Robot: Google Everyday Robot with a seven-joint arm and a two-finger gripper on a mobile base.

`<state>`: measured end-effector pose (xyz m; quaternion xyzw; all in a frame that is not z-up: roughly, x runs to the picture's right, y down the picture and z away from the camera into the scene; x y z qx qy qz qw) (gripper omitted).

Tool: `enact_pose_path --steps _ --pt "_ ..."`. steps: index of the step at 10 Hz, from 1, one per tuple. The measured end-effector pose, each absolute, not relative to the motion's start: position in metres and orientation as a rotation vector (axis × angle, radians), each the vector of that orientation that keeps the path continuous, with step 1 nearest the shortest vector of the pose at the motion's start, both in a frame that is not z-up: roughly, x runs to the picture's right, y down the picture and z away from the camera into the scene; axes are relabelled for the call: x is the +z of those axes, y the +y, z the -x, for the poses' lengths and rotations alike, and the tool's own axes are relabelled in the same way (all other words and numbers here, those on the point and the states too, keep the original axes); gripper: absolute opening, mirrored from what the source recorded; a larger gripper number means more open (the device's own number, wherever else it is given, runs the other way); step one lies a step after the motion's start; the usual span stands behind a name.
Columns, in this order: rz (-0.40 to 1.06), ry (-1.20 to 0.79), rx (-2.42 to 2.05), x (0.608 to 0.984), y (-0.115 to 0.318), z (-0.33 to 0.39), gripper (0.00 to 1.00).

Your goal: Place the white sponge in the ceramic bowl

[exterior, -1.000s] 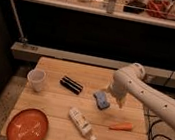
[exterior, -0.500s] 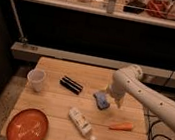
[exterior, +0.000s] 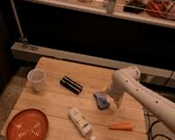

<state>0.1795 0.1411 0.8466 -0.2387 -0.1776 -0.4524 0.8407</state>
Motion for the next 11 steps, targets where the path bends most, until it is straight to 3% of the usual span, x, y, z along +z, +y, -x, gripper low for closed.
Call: enact_pose_path --steps 11 --pt "0.553 -0.453 -1.056 0.871 0.168 -0.167 0.80"
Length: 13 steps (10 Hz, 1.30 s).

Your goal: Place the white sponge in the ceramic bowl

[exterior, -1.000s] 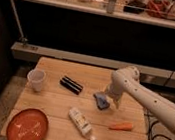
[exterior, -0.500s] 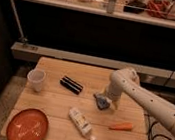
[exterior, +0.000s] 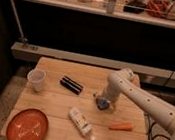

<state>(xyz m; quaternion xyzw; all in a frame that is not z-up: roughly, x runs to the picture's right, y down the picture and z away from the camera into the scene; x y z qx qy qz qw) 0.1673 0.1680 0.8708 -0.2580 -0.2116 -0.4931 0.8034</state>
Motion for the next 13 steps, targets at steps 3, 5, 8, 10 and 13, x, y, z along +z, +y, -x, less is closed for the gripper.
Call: enact_pose_path --steps 3,5,8,10,13 --pt "0.557 -0.466 -1.055 0.8726 0.1727 -0.1660 0.80" --pt "0.558 -0.472 -1.058 0.8741 0.1749 -0.1642 0.80" --pt "0.559 -0.481 -1.058 0.8757 0.1777 -0.1606 0.62" --pt "0.557 -0.483 -1.052 0.8769 0.1784 -0.1599 0.43" --pt "0.549 -0.476 -1.043 0.8691 0.1730 -0.1580 0.10"
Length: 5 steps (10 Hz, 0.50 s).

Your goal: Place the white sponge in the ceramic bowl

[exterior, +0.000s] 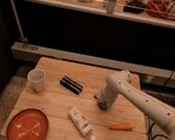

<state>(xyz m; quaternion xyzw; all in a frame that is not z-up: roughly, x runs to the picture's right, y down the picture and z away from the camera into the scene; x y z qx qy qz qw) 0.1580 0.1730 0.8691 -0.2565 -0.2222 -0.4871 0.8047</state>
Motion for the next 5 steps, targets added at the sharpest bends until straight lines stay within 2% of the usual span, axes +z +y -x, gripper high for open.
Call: enact_pose_path --steps 2,5 --pt "0.536 -0.469 -1.045 0.856 0.165 -0.158 0.00" --pt "0.525 -0.467 -1.059 0.845 0.164 -0.153 0.00"
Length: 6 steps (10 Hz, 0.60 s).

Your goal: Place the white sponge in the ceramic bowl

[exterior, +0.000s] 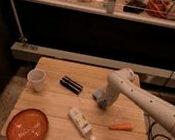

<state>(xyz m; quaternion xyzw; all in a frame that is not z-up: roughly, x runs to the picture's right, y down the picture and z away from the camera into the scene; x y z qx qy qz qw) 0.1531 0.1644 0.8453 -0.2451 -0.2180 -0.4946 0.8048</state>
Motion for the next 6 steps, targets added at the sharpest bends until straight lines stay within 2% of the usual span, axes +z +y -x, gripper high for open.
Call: enact_pose_path --steps 3,6 --pt "0.494 -0.471 -1.111 0.817 0.157 -0.136 0.00" --pt "0.475 -0.477 -1.155 0.806 0.160 -0.117 0.00"
